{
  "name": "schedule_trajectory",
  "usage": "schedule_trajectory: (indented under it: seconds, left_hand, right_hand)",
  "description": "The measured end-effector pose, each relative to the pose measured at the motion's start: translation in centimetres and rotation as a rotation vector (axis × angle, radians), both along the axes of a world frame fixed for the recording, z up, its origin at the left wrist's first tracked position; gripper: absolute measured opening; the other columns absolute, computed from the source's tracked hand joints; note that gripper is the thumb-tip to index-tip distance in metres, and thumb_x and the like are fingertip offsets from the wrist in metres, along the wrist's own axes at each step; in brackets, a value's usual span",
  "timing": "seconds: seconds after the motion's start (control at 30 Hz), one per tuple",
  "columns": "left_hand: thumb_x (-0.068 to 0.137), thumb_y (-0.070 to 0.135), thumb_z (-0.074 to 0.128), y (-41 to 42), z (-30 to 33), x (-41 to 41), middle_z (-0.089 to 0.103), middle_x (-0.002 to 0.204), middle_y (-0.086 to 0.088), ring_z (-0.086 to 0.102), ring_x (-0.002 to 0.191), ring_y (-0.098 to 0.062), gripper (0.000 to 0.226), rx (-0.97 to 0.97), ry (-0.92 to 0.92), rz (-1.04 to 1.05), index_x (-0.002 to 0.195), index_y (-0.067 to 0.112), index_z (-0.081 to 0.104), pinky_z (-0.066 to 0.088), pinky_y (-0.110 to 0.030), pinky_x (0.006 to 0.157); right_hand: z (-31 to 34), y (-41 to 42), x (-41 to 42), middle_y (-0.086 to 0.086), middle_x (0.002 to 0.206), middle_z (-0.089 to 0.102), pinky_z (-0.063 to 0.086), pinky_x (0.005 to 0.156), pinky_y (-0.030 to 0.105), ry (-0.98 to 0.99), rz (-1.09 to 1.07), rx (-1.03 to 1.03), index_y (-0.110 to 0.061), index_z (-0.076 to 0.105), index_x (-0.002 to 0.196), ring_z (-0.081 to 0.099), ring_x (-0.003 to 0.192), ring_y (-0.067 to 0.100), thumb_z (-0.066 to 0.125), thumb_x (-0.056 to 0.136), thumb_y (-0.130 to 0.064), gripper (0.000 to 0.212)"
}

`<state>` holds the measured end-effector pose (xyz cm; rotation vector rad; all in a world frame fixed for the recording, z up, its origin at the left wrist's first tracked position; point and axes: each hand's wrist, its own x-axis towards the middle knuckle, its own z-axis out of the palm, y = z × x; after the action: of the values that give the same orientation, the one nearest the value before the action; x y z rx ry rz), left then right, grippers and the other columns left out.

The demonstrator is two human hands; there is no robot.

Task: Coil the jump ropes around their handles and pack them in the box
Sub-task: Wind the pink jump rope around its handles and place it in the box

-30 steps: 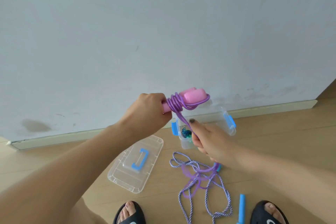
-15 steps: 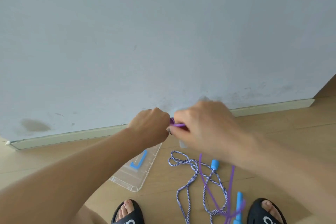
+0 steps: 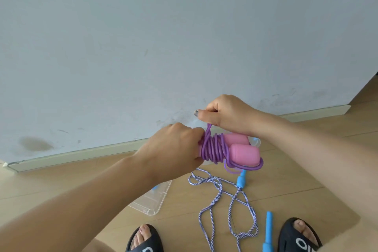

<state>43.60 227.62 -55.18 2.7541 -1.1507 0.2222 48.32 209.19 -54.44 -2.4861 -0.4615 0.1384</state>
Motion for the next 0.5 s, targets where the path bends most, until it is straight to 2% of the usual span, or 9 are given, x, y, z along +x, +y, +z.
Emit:
schedule_trajectory:
  seconds: [0.1,0.13,0.2,0.27,0.3,0.37,0.5]
  left_hand:
    - [0.078,0.033,0.064,0.2,0.9,-1.2,0.049,0.056,0.004,0.043,0.052,-0.023,0.020,-0.211,0.087,-0.013,0.078,0.016,0.055,0.042,-0.038,0.047]
    - [0.075,0.031,0.064,0.1,1.2,-1.5,0.048,0.054,0.005,0.041,0.050,-0.021,0.018,-0.270,0.106,0.009,0.076,0.016,0.054,0.040,-0.036,0.046]
    - [0.072,0.026,0.067,0.0,2.0,-1.3,0.051,0.055,0.006,0.043,0.048,-0.017,0.018,-0.368,0.113,0.109,0.079,0.016,0.053,0.039,-0.031,0.046]
    - [0.073,0.019,0.069,0.4,2.7,-0.4,0.059,0.058,0.003,0.048,0.048,-0.012,0.027,-0.420,0.149,0.241,0.092,0.019,0.050,0.036,-0.022,0.044]
    - [0.074,0.016,0.069,0.8,2.9,0.3,0.060,0.058,0.001,0.049,0.047,-0.012,0.032,-0.441,0.170,0.284,0.097,0.020,0.047,0.036,-0.021,0.044]
    - [0.075,0.012,0.067,1.7,3.0,1.5,0.056,0.054,0.001,0.050,0.047,-0.011,0.035,-0.457,0.190,0.343,0.100,0.020,0.045,0.036,-0.019,0.043]
    - [0.077,0.013,0.064,2.4,1.3,3.4,0.053,0.053,0.003,0.048,0.048,-0.011,0.028,-0.361,0.190,0.377,0.099,0.020,0.049,0.032,-0.020,0.041]
  right_hand:
    - [-2.0,-0.5,0.0,-0.008,0.045,0.032,0.026,0.046,0.021,0.458,-0.027,0.249,-0.019,0.037,0.041,0.028,0.041,0.010,0.055,0.099,-0.032,0.062]
    - [-2.7,-0.7,-0.3,-0.011,0.044,0.037,0.028,0.045,0.018,0.543,-0.027,0.261,-0.020,0.042,0.040,0.032,0.039,0.007,0.052,0.100,-0.026,0.061]
    - [-3.7,-0.8,-0.7,-0.013,0.046,0.043,0.030,0.044,0.015,0.549,-0.059,0.203,-0.025,0.045,0.049,0.036,0.038,0.004,0.052,0.094,-0.030,0.045]
    - [-3.6,0.0,-1.4,-0.010,0.044,0.039,0.025,0.038,0.016,0.577,-0.067,0.160,-0.024,0.040,0.053,0.030,0.035,0.006,0.045,0.081,-0.036,0.030]
    - [-3.3,0.7,-1.9,-0.008,0.041,0.033,0.020,0.038,0.015,0.618,-0.090,0.175,-0.021,0.035,0.052,0.024,0.034,0.008,0.039,0.081,-0.036,0.032]
    - [-3.3,1.8,-2.8,-0.005,0.041,0.026,0.016,0.040,0.016,0.648,-0.137,0.207,-0.019,0.032,0.053,0.019,0.036,0.011,0.031,0.095,-0.036,0.045]
    - [-2.6,3.0,-5.2,-0.003,0.045,0.029,0.022,0.039,0.017,0.590,-0.198,0.215,-0.017,0.033,0.057,0.024,0.037,0.013,0.027,0.101,-0.031,0.048]
